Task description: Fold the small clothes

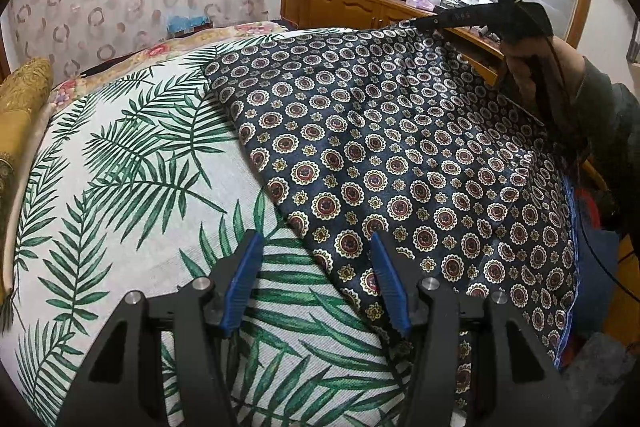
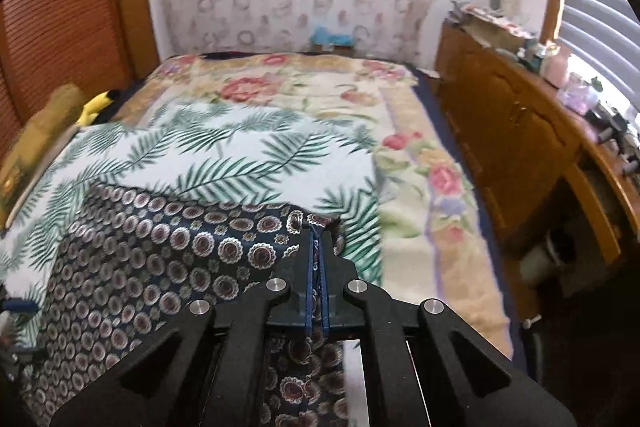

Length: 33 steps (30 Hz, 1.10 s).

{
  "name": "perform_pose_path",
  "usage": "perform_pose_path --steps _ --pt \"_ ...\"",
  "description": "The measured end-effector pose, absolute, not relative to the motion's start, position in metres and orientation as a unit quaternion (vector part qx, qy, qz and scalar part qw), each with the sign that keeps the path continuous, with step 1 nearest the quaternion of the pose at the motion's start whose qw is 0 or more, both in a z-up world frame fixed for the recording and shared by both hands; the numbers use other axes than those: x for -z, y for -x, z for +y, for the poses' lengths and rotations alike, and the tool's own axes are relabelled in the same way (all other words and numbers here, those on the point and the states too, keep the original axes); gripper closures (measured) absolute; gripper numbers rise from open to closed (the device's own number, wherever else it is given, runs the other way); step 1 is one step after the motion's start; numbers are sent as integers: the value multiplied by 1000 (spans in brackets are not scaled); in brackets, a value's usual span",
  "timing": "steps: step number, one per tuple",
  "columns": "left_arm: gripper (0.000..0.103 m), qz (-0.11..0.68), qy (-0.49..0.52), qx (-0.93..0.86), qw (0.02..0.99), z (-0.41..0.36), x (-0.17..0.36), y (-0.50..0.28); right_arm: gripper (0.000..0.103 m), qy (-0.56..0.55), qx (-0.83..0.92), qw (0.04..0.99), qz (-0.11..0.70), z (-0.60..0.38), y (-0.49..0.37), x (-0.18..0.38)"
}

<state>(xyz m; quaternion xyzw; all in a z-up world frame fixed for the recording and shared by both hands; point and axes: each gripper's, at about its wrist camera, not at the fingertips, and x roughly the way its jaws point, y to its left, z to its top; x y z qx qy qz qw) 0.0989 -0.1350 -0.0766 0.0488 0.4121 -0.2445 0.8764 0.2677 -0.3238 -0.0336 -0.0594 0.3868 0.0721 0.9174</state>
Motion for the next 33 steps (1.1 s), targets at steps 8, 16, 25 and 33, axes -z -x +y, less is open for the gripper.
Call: perform_pose_path --steps 8,16,25,33 --pt "48 415 -49 244 875 -135 76 -101 78 63 -78 915 391 -323 -251 33" --pt "48 419 -48 232 877 -133 75 -107 61 47 -105 909 400 -330 -200 52" --pt "48 425 -21 231 875 -127 66 -136 61 65 -86 903 416 -339 -174 81" --pt "54 439 14 245 864 -128 73 -161 61 51 -89 903 418 -345 -175 89"
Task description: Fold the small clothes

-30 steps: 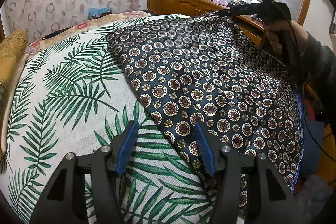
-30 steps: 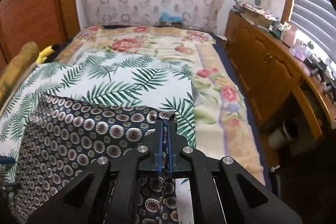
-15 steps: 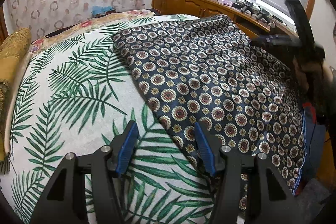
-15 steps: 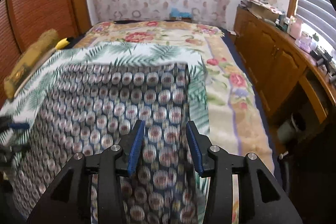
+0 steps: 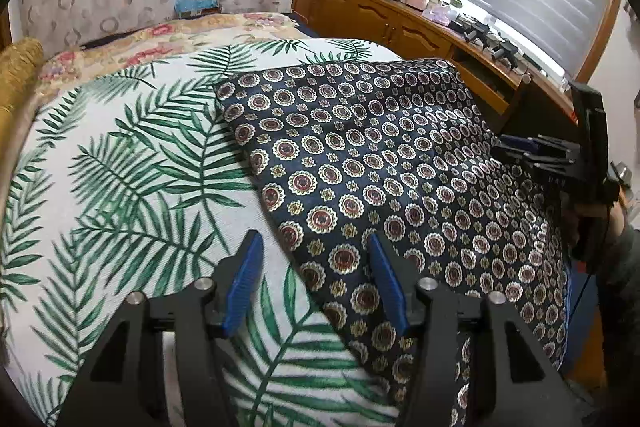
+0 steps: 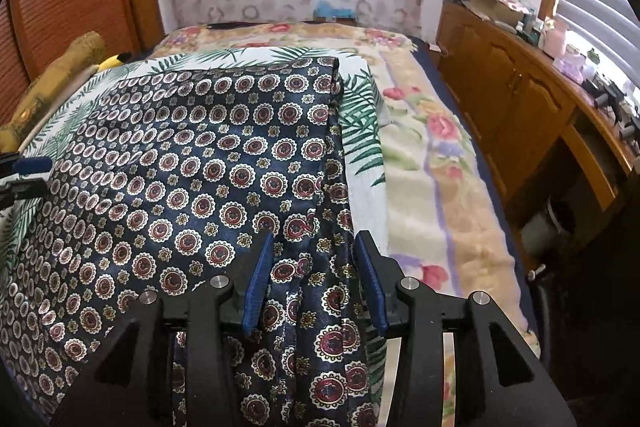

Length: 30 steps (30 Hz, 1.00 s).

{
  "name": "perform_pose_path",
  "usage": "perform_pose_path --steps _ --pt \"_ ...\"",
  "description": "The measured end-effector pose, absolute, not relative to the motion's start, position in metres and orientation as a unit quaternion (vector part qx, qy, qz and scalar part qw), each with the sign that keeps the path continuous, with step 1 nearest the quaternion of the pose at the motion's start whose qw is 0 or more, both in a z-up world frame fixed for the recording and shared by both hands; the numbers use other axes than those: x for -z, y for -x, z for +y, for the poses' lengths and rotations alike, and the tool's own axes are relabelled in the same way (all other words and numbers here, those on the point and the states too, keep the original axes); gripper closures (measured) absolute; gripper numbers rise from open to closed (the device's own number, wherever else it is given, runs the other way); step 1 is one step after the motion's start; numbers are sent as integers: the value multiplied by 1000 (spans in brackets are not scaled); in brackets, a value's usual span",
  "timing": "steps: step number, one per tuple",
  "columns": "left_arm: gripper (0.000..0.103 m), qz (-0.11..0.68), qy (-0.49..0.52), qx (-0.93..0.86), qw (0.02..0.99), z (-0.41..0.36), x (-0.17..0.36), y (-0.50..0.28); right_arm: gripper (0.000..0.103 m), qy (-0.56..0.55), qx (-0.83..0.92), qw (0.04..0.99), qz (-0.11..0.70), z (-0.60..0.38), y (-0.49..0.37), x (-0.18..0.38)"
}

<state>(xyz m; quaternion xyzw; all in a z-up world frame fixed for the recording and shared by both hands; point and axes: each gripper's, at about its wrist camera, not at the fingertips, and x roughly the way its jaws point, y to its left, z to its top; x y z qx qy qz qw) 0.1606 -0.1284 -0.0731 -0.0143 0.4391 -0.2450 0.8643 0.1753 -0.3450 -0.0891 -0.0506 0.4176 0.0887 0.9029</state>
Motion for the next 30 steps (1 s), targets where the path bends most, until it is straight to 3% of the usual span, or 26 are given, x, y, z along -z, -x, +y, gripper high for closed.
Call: perform_pose_path --steps 7,11,17,30 --pt "58 438 41 245 864 -130 74 -171 57 43 -92 904 416 -351 -176 91" --pt "79 441 61 245 861 -123 77 -179 56 33 -95 905 414 -356 -176 92" --pt "101 445 63 252 857 -124 76 -180 56 32 -96 905 413 -358 -176 92" --pt "103 386 19 220 895 -107 36 -175 56 24 -92 917 388 -364 -169 71"
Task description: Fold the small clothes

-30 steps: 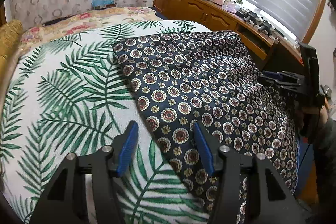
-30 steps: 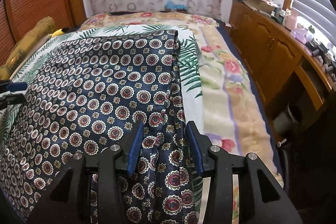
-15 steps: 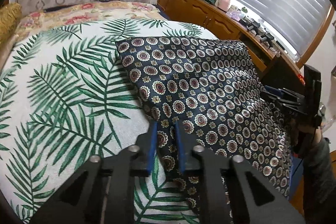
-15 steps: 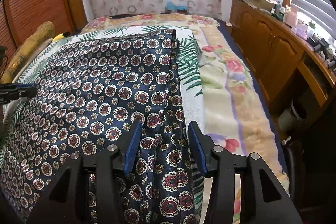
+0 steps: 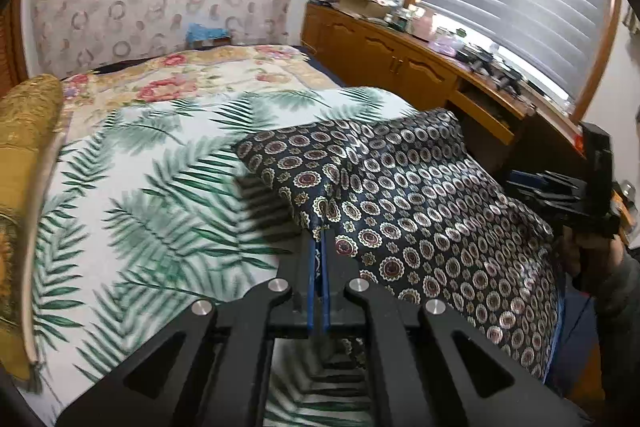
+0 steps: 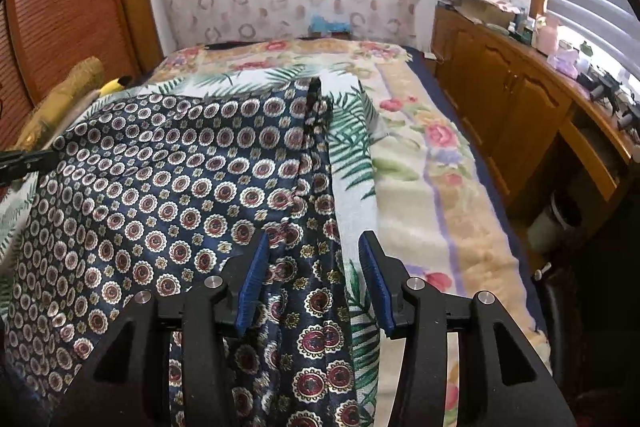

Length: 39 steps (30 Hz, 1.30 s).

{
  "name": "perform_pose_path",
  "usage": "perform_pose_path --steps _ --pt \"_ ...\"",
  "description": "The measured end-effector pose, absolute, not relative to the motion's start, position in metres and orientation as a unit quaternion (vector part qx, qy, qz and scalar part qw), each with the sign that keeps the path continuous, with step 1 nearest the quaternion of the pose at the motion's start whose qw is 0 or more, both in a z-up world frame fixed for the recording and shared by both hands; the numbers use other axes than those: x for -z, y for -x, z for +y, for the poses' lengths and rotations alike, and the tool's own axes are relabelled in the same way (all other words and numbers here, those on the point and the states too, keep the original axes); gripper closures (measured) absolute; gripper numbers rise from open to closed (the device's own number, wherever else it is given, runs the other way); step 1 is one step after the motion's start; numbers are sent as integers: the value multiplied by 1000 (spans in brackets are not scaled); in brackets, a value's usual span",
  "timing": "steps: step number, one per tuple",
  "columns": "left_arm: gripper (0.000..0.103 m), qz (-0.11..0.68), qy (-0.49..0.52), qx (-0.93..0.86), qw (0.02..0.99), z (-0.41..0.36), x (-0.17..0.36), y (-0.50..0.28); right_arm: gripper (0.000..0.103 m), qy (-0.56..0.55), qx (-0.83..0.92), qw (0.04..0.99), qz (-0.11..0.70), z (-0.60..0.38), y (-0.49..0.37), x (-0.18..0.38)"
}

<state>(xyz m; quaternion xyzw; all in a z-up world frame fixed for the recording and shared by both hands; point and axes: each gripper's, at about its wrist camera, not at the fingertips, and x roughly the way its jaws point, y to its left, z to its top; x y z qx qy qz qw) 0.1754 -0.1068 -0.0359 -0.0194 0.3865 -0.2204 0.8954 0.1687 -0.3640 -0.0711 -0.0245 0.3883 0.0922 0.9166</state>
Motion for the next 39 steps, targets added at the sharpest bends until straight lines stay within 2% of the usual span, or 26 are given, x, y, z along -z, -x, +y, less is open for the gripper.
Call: perform_pose_path --steps 16,18,20,21,28,30,31,34,39 --pt "101 407 13 186 894 -55 54 -174 56 43 -143 916 372 -323 -142 57" --pt "98 411 2 190 892 -56 54 -168 56 40 -152 914 373 -319 -136 60" --pt "84 411 -7 189 892 -55 52 -155 56 42 -158 912 375 -314 -134 62" --pt "81 412 -7 191 891 -53 52 -149 56 46 -160 911 377 -310 -132 64" --pt "79 424 -12 199 884 -50 59 -93 56 64 -167 909 377 -283 -118 70" --pt "75 426 -13 204 881 -53 62 -78 56 64 -171 908 377 -278 -115 72" --pt "69 427 -15 205 881 -54 62 -73 54 66 -173 908 377 -274 -113 73" --pt "63 428 -24 211 878 -63 62 -55 50 68 -177 907 376 -268 -108 75" --pt "63 436 -27 213 874 -72 68 -33 48 76 -186 906 372 -252 -99 74"
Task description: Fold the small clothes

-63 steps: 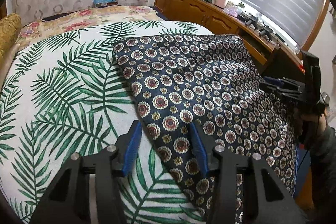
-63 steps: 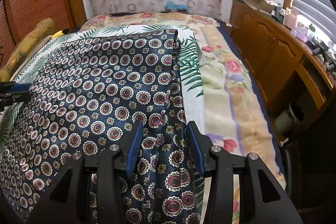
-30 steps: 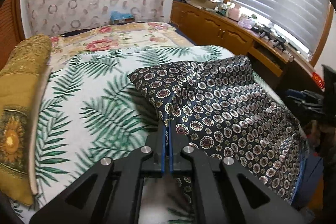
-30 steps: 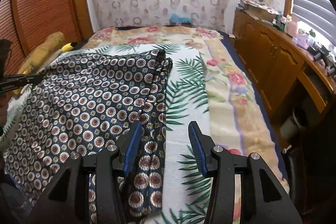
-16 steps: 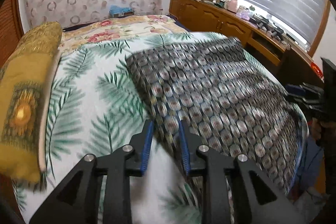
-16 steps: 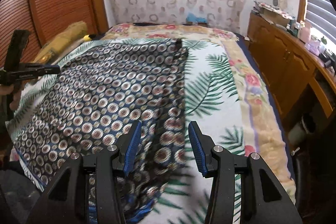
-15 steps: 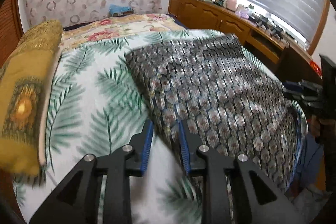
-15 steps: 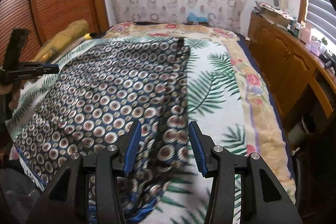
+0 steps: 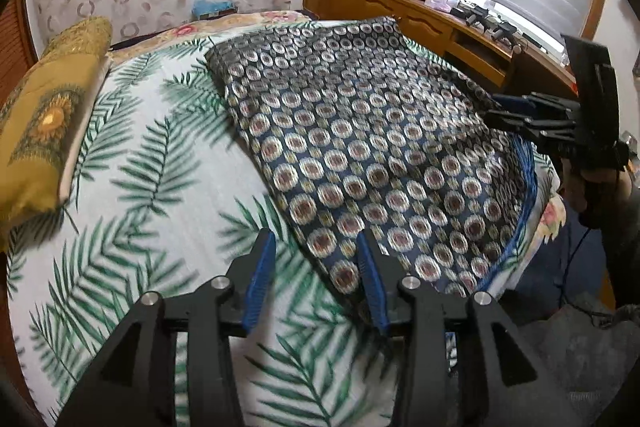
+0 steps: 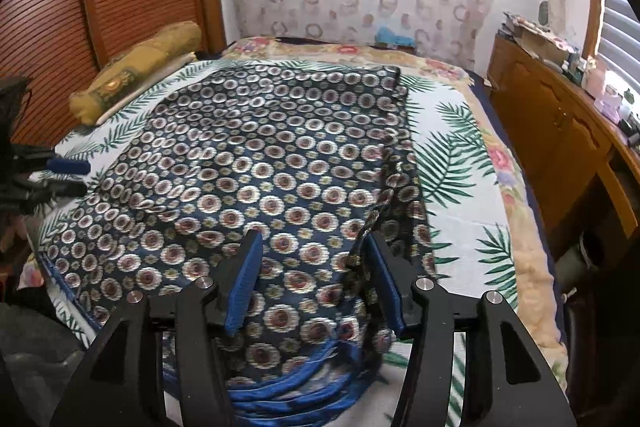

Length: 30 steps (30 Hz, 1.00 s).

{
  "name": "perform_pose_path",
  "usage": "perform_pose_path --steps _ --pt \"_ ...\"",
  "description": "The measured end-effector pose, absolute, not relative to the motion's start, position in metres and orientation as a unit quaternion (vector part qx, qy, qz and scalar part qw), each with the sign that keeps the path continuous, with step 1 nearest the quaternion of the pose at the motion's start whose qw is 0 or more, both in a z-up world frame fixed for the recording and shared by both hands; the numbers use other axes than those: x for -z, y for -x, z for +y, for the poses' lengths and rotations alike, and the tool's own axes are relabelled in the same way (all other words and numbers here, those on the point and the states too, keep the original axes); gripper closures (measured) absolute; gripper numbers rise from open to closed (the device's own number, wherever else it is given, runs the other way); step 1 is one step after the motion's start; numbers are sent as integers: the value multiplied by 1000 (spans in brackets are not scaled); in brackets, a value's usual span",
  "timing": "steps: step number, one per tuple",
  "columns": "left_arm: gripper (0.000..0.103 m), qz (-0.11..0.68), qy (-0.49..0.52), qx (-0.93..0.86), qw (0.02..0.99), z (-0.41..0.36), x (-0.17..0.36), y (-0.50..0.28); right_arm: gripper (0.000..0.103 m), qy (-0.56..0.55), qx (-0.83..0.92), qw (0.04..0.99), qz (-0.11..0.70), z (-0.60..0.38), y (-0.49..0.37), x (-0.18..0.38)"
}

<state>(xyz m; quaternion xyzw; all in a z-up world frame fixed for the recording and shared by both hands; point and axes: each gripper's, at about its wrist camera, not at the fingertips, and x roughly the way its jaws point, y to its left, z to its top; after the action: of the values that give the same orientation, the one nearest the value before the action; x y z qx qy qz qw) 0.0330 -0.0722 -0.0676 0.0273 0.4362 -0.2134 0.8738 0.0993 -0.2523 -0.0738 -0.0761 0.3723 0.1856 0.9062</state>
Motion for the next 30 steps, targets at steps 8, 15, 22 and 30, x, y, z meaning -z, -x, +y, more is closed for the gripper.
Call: perform_pose_path --steps 8,15,22,30 --pt "63 441 -23 212 872 -75 74 -21 46 89 -184 904 376 -234 -88 79" --pt "63 433 -13 232 871 -76 75 -8 46 110 -180 896 390 -225 -87 94" --pt "103 425 -8 248 870 -80 71 -7 45 97 -180 895 396 -230 -88 99" --pt "103 353 -7 256 900 -89 17 -27 45 95 -215 894 381 -220 -70 76"
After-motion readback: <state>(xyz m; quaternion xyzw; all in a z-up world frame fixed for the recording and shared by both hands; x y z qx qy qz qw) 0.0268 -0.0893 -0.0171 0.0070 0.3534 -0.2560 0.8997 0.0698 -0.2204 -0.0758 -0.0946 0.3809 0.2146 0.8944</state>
